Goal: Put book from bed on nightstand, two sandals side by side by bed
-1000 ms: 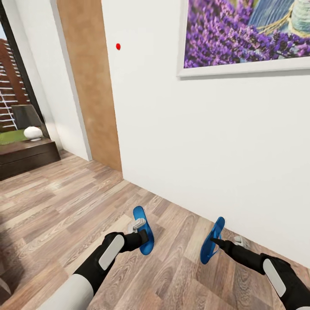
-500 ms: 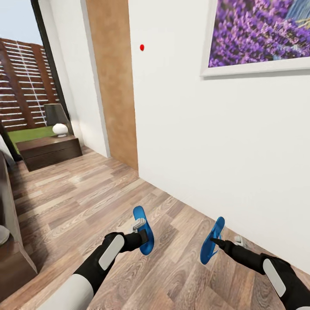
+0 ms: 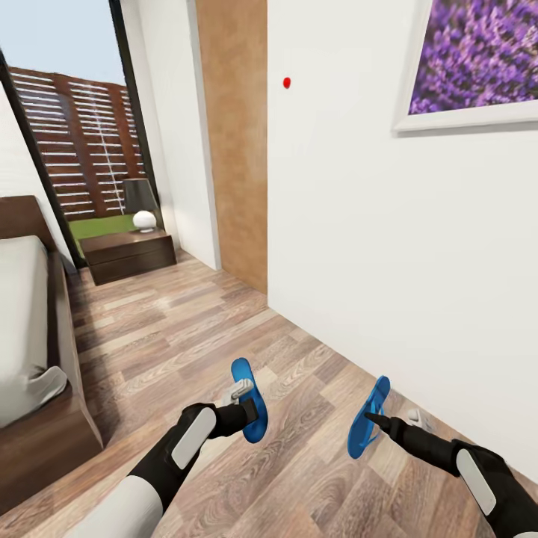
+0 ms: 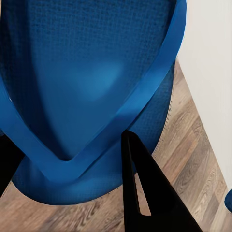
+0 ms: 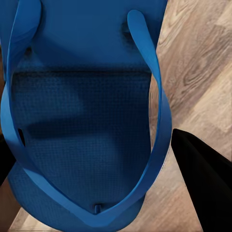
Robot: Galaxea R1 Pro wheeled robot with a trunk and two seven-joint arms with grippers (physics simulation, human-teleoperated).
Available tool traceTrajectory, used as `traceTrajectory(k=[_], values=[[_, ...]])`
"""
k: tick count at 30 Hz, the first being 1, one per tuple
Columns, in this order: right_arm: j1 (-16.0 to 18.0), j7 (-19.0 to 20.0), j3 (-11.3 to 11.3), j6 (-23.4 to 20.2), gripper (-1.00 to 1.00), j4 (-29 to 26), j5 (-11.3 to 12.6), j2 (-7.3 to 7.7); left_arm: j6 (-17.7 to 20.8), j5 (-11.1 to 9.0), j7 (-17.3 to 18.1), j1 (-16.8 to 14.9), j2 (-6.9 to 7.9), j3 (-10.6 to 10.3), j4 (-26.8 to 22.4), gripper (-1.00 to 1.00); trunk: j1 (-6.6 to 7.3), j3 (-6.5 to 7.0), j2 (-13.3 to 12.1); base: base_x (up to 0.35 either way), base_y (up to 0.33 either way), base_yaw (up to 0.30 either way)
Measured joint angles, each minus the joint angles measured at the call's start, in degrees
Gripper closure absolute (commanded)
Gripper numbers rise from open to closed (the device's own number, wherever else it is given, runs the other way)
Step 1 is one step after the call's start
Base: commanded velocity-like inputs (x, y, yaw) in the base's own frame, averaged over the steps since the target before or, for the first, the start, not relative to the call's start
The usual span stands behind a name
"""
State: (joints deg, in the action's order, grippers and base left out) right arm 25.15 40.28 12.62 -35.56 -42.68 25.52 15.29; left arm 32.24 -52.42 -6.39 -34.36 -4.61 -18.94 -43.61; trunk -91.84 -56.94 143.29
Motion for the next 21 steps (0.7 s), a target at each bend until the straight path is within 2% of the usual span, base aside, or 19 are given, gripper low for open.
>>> traceTrajectory(k=[15, 21], values=[[-0.02, 0.00, 0.01, 0.00, 1.00, 0.00, 0.02, 0.00, 0.00, -0.02, 0.00, -0.01, -0.06, 0.00, 0.27, 1.00, 0.00, 0.00, 0.00, 0.000, 0.000, 0.270], [-0.02, 0.02, -0.04, -0.04, 1.00, -0.02, 0.10, 0.00, -0.01, -0.09, 0.02, -0.01, -0.06, 0.00, 0.27, 1.00, 0.00, 0.00, 0.00, 0.000, -0.074, 0.270]])
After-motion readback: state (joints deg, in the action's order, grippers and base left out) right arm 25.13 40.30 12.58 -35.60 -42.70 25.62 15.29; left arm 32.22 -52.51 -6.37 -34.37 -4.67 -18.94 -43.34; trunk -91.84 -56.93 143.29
